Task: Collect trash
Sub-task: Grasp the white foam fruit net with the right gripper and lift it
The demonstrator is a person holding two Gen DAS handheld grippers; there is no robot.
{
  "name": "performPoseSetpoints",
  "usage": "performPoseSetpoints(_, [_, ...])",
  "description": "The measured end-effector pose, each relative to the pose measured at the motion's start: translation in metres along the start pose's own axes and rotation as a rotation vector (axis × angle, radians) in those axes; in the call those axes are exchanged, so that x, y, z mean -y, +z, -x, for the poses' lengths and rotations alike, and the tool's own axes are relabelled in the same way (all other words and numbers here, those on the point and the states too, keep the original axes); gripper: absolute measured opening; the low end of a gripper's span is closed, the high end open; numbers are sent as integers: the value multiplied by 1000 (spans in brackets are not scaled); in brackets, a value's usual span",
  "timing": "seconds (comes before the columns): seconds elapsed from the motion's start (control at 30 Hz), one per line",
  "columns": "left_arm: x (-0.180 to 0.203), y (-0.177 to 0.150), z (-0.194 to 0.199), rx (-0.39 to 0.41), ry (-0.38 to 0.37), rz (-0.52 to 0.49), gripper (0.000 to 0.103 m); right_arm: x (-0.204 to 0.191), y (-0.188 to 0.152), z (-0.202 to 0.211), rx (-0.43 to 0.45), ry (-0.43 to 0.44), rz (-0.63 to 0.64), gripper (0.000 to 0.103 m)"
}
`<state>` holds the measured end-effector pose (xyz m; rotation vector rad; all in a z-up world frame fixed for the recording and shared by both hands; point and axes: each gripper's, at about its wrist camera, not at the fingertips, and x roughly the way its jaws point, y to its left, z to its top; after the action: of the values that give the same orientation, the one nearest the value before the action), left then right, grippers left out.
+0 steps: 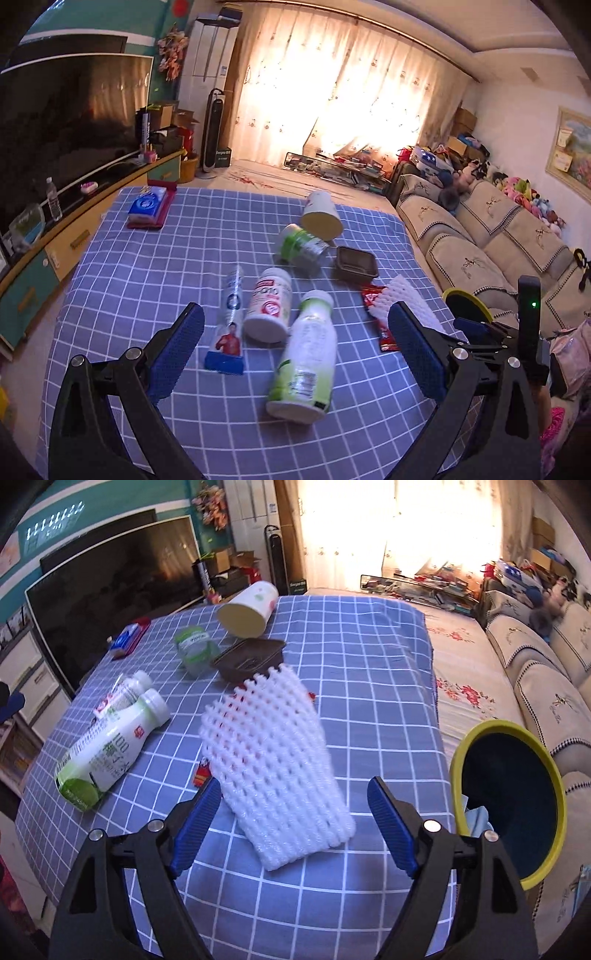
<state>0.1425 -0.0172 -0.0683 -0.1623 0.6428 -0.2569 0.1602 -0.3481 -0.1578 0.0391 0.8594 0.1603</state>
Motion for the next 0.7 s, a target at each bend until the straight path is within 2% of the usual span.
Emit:
performPoseSetpoints(0.23, [-18, -12, -8, -21, -4, 43, 98, -8, -5, -19, -52, -16, 50, 78])
performPoseSetpoints(0.3, [-20, -15, -10, -29, -1, 45, 98, -7, -7, -21, -63, -13, 49, 67])
performPoseSetpoints(0.43, [-20, -20, -10, -29, 4, 53, 98, -7, -10, -18, -47, 19, 34, 38])
performPoseSetpoints(0.53, [-20, -21, -10, -27, 5, 49, 98, -9, -10, -9, -16, 37, 33, 32])
performPoseSetpoints(0.7, [-13, -22, -8, -24, 2, 35, 98, -13, -5, 6, 21, 112, 9, 31])
